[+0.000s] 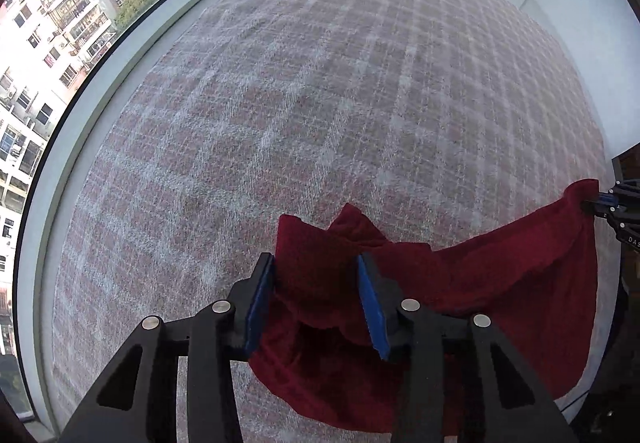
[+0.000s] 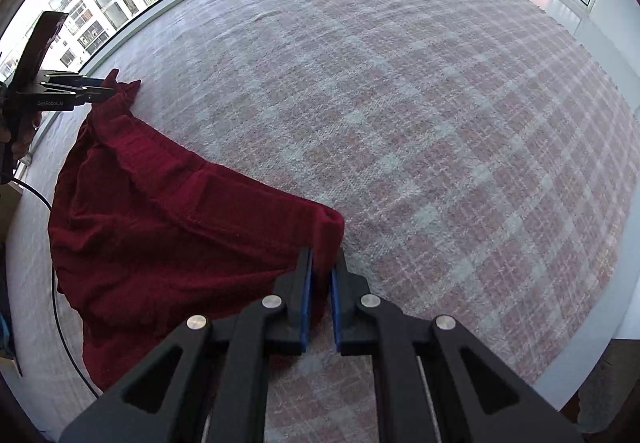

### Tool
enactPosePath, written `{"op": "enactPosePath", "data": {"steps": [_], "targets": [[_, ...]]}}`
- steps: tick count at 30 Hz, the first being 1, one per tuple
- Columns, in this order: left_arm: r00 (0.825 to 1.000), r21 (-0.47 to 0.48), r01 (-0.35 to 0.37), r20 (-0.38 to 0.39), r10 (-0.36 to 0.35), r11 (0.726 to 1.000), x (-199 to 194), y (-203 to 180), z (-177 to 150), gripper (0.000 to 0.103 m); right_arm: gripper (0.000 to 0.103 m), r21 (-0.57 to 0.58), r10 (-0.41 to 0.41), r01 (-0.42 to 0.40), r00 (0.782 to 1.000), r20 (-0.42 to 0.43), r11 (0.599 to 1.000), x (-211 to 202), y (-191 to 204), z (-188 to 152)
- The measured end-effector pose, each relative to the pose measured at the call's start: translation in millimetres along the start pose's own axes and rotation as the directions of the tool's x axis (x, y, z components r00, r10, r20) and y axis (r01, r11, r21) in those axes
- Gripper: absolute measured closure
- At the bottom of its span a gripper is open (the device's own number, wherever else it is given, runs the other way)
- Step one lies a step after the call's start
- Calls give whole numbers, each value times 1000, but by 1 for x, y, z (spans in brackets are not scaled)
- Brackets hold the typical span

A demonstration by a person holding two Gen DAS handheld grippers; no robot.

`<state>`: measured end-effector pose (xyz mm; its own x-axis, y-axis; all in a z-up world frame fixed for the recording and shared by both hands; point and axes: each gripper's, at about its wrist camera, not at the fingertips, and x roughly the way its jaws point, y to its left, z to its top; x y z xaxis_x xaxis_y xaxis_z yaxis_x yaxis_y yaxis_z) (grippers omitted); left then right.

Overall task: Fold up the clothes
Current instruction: 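Grasp the garment with the left gripper and lift it with both grippers, then lay the red garment flat on the cloth and release both grippers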

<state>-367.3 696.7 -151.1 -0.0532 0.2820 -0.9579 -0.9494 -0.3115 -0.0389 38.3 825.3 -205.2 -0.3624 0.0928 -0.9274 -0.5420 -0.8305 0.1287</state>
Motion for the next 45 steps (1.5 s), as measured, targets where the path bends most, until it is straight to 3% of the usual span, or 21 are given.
{"op": "enactPosePath", "data": {"steps": [3, 7, 12, 14, 18, 20, 24, 27, 30, 34, 37, 39, 40, 41, 42, 43, 44, 45], "targets": [[999, 9, 28, 15, -28, 1000, -1, -3, -2, 84, 94, 8, 7, -7, 1000, 6, 1000, -1, -2, -1], [996, -39, 54, 75, -51, 998, -20, -1, -8, 88, 95, 27, 33, -34, 999, 36, 999, -13, -4, 0], [969, -125, 94, 240, -62, 988, -97, 8, -45, 89, 95, -14, 62, -61, 987, 146, 998, -59, 14, 13], [954, -169, 32, 299, 21, 985, -140, 12, -72, 90, 95, -58, 74, -63, 975, 211, 996, -89, 31, 19], [898, -245, -66, 409, 164, 967, -233, 14, -138, 90, 95, -148, 137, -91, 932, 335, 985, -147, 75, 29], [863, -300, -72, 459, 210, 951, -280, 10, -177, 90, 95, -197, 185, -116, 903, 387, 974, -177, 100, 26], [797, -432, -94, 507, 327, 897, -357, -12, -272, 90, 95, -313, 300, -166, 842, 449, 935, -225, 160, 12], [768, -499, -141, 489, 413, 855, -394, -33, -336, 87, 95, -392, 374, -195, 808, 456, 899, -251, 199, -8], [762, -572, -173, 438, 477, 802, -419, -50, -392, 83, 95, -456, 434, -223, 789, 434, 861, -265, 233, -24], [779, -643, -182, 368, 508, 744, -432, -50, -450, 80, 95, -500, 490, -274, 789, 372, 821, -255, 272, -32], [816, -685, -182, 296, 498, 706, -410, -24, -473, 80, 95, -511, 496, -299, 813, 305, 806, -221, 301, -26], [846, -718, -186, 230, 481, 670, -368, 12, -480, 78, 95, -520, 468, -283, 843, 266, 806, -180, 323, -18], [860, -734, -189, 196, 470, 652, -346, 31, -484, 76, 95, -519, 437, -274, 871, 222, 810, -150, 334, -11], [869, -747, -216, 146, 472, 629, -319, 52, -487, 67, 95, -515, 398, -266, 903, 164, 815, -116, 346, -3], [886, -765, -245, 73, 459, 595, -291, 73, -494, 62, 94, -511, 356, -257, 929, 104, 820, -83, 358, 5], [898, -781, -276, -1, 440, 560, -262, 94, -503, 63, 94, -509, 312, -248, 949, 44, 825, -49, 370, 13], [906, -793, -308, -76, 417, 525, -234, 114, -511, 65, 94, -500, 271, -242, 962, -15, 832, -18, 377, 18], [920, -817, -290, -95, 379, 499, -219, 123, -522, 66, 94, -491, 234, -234, 970, -61, 839, 5, 380, 21]]}}
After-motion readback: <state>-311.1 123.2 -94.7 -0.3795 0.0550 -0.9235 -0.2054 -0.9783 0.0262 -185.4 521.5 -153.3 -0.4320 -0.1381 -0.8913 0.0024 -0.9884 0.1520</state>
